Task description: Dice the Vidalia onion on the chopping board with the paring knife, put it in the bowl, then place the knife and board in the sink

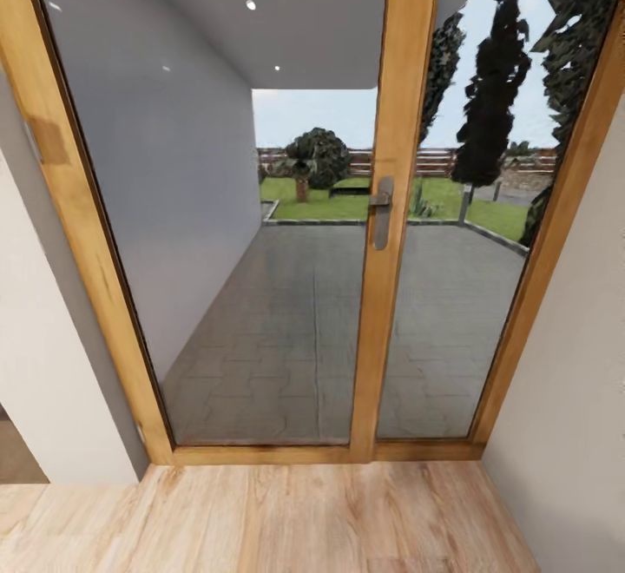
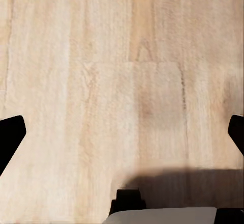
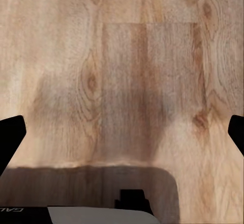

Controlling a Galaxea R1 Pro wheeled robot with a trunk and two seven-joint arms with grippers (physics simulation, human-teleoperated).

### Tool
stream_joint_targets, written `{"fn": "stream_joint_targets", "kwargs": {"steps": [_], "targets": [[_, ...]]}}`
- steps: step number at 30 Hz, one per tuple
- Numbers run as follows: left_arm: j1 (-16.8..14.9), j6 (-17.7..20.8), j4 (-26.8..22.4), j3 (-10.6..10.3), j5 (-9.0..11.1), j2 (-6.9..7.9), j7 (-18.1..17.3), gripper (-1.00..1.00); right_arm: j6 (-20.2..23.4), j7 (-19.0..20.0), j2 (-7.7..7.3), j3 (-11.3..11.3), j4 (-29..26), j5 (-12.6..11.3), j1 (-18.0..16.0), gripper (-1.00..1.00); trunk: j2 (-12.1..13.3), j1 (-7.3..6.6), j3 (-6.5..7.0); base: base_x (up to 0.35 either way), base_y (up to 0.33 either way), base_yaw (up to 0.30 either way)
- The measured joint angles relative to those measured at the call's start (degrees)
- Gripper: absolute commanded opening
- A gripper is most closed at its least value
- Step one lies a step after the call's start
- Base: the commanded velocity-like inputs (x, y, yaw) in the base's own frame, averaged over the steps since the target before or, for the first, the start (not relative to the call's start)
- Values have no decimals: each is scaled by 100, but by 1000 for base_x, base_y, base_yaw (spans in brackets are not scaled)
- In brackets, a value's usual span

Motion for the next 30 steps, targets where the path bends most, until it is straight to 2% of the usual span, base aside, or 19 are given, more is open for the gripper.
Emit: {"fn": "stream_joint_targets", "kwargs": {"steps": [16,25,30], "targets": [[0,-4,-14,0,1,14,-7,100,-1,-6,-9,0,0,8,0,100,0,0,0,-270,180,-7],[0,1,4,-14,10,1,-65,100,-8,-6,-16,0,-3,8,1,100,0,0,34,-274,133,-233],[0,4,11,-11,14,-3,-84,100,-8,-6,-23,0,-9,8,1,100,0,-2,58,-72,17,-255]]}}
